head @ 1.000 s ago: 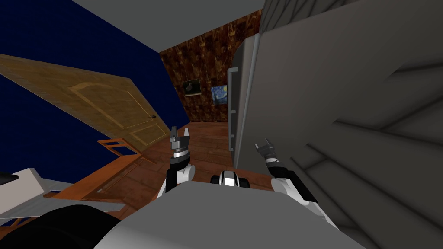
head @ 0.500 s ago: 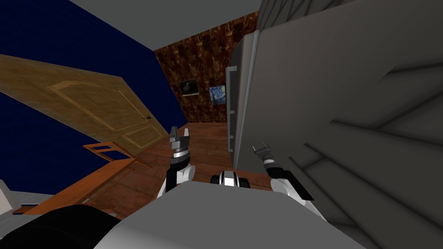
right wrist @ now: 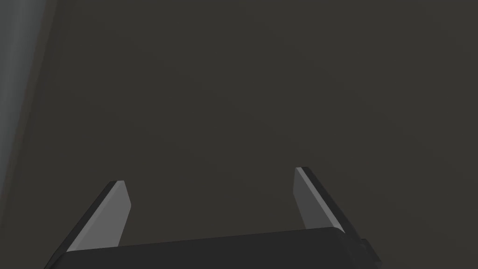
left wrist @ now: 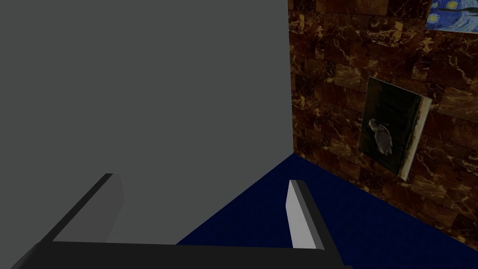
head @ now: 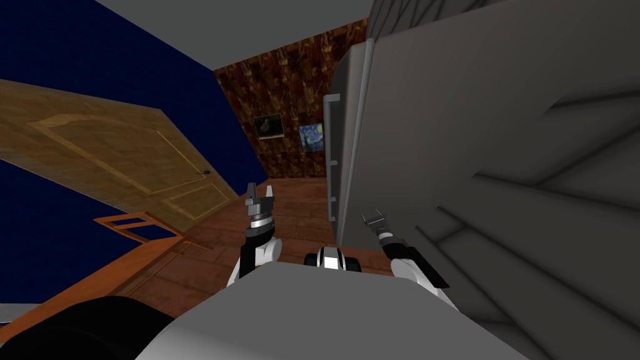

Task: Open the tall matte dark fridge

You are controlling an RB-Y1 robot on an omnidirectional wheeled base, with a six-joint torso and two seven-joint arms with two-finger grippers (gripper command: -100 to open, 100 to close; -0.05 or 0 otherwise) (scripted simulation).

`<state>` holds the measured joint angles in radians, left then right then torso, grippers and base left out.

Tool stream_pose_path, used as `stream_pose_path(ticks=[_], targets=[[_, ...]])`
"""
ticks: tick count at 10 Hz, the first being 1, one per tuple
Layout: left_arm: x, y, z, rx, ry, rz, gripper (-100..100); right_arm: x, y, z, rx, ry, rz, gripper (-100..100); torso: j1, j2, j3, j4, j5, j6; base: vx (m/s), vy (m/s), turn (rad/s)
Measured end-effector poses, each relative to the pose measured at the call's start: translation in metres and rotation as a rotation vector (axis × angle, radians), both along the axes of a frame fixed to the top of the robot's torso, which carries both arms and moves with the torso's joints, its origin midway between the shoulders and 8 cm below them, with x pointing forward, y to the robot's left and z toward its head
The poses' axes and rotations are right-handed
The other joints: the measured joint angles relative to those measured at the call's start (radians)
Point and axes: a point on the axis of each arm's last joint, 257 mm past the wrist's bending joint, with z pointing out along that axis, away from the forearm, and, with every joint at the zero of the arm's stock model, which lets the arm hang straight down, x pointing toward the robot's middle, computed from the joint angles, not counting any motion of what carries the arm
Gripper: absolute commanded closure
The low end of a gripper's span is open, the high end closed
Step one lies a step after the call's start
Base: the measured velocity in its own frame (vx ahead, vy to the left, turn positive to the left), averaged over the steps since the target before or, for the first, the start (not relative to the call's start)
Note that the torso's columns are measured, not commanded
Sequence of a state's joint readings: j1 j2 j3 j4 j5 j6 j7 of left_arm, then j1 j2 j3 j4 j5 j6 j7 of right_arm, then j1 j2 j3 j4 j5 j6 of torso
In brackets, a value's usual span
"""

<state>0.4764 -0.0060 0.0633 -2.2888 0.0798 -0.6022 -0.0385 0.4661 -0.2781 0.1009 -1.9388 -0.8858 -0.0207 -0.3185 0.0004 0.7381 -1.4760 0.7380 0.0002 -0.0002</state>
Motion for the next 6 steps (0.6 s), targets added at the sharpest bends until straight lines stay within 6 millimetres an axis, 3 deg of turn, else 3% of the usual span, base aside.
stream_pose_path(ticks=[6], targets=[[0.0,0.0,0.0,0.0,0.0,0.0,0,-0.005,0.02,-0.037,0.212,0.105,0.031,-100,0.0,-0.001,0.0,0.0,0.0,0.0,0.03,0.011,-0.056]])
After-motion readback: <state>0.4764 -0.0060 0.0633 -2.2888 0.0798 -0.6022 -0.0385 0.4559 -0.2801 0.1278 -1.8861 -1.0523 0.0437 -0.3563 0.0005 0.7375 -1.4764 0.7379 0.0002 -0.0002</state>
